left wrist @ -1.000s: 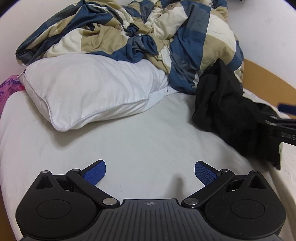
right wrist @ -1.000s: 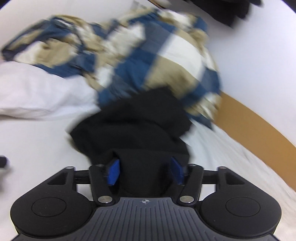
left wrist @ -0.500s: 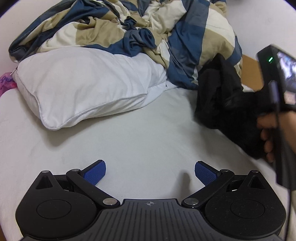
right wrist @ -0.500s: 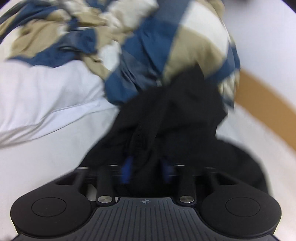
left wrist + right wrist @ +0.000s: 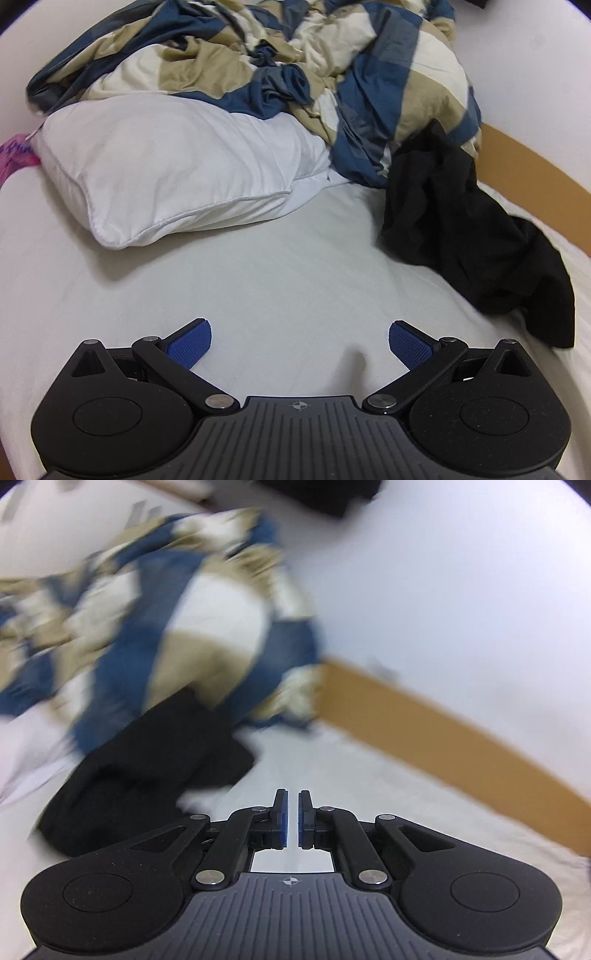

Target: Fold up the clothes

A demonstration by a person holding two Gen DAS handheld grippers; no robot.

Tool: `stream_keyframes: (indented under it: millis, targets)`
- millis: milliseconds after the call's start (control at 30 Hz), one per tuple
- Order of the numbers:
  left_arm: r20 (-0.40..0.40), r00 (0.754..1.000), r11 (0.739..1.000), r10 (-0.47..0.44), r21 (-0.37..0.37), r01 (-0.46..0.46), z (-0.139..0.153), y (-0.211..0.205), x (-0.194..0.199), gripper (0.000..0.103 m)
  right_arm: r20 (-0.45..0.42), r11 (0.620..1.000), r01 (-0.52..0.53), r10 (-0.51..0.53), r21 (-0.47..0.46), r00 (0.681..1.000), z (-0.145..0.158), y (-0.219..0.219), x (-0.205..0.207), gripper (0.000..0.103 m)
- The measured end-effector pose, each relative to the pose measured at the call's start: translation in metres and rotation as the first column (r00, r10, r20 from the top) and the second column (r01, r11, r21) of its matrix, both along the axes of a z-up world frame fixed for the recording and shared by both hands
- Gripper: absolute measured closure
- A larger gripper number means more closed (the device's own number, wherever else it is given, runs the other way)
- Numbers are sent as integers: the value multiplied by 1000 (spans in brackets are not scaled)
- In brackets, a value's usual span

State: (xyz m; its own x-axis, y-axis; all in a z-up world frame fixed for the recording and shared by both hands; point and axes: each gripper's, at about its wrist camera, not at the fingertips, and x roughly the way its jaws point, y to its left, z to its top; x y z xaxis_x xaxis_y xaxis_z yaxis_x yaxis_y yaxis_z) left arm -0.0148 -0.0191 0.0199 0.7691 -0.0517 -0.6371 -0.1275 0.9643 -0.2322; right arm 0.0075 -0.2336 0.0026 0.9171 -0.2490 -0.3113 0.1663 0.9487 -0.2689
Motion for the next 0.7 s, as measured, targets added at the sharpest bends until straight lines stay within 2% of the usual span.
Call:
stream_keyframes:
  millis: [33,100,167,233,300,333,433,467,533,567,600,633,700]
  targets:
    - [-3,1000,1000,24,-12,-24,0,-1,0,1,2,1000,-24,24,8,1000,-6,4,-13,87]
    - [-5,999,999,43,-26,-44,0,-5,0,1,-4,997,-74,73,-29,997,-15,21,8,52]
    - [-8,999,999,45,-18,-45,1,-10,-1,1,-11,990,-123,122,-68,992,-23,38,31,38]
    - [-3,999,999,40,-12,-40,3,-12,-1,1,-21,979,-172,171,-107,985,-31,55,54,36]
    - [-2,999,999,42,-10,-42,5,-13,0,1,-32,965,-220,218,-145,975,-40,72,77,15]
    - [0,999,999,39,-10,-39,6,-13,0,1,-38,956,-244,241,-163,970,-44,81,89,10]
    - [20,1000,1000,-7,-28,7,13,-12,1,1,-47,927,-284,282,-245,958,-59,107,127,7]
    - [44,999,1000,1,-24,0,15,-12,-1,1,-84,920,-303,291,-249,953,-63,111,151,7]
    - [57,998,1000,18,-25,-17,17,-14,0,1,-167,906,-347,313,-242,935,-69,119,199,15]
    - [52,999,1000,3,-28,-1,17,-16,4,1,-193,909,-347,307,-232,932,-74,120,210,48]
    - [49,999,999,-14,-29,16,17,-19,7,1,-193,926,-310,271,-216,943,-77,117,214,83]
    - [55,998,999,-33,-18,34,17,-22,9,1,-190,942,-269,232,-199,954,-78,114,218,91]
    - [64,997,999,-35,17,34,17,-27,10,1,-150,974,-214,201,-74,968,-69,97,216,95]
